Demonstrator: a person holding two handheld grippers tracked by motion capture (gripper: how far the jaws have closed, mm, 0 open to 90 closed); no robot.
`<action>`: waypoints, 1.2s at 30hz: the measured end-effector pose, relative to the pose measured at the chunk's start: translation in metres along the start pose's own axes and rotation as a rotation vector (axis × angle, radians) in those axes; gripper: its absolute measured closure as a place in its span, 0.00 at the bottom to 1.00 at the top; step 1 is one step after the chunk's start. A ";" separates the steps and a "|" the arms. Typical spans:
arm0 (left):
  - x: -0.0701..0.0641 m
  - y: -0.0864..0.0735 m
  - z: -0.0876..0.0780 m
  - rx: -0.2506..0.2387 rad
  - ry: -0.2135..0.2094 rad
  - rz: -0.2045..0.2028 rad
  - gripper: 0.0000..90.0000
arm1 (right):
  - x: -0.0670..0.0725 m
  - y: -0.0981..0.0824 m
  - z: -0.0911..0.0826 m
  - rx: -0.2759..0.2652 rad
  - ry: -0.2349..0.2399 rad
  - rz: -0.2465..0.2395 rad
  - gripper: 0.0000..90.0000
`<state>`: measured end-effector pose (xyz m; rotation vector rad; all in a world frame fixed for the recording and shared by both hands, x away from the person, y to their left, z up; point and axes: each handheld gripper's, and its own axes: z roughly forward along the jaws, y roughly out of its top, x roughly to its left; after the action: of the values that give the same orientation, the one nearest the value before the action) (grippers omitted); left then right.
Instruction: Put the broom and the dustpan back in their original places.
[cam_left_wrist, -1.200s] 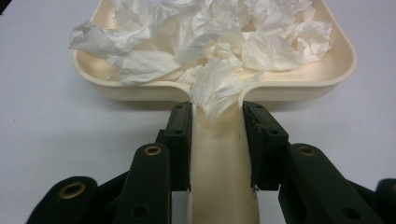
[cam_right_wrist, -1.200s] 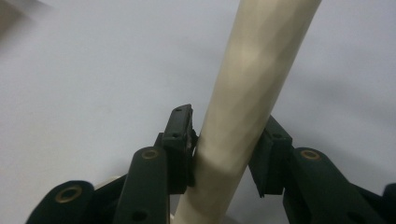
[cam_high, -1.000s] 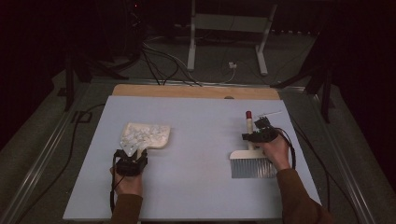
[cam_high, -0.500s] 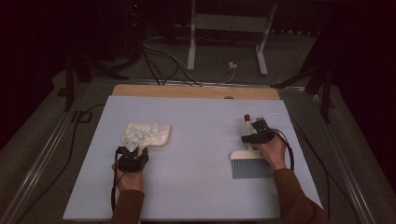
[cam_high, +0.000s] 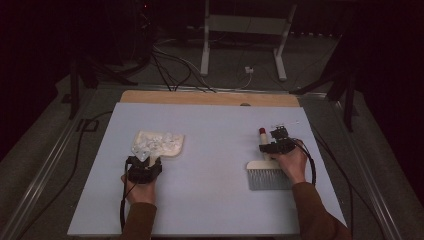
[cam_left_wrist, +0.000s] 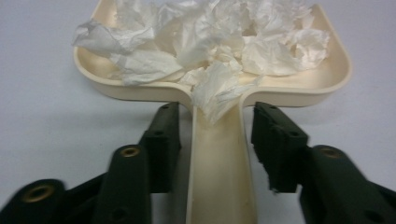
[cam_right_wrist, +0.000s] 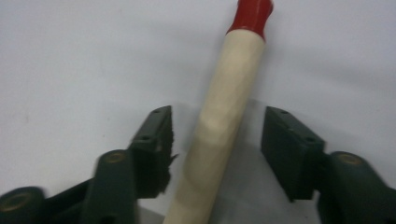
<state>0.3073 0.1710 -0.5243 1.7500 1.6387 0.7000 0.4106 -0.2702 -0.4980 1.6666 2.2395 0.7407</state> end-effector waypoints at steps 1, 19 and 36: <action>0.001 0.000 -0.001 -0.007 -0.005 -0.003 0.55 | 0.000 0.000 -0.002 -0.016 -0.003 0.007 0.40; 0.014 0.011 -0.036 -0.147 -0.114 -0.011 0.03 | 0.020 -0.012 -0.029 -0.312 0.061 -0.020 0.08; 0.003 0.011 -0.060 -0.240 -0.292 0.099 0.01 | 0.074 -0.040 -0.052 -0.487 0.169 -0.172 0.02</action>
<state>0.2706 0.1787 -0.4765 1.6771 1.2270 0.6238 0.3296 -0.2213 -0.4680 1.2030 2.0469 1.2938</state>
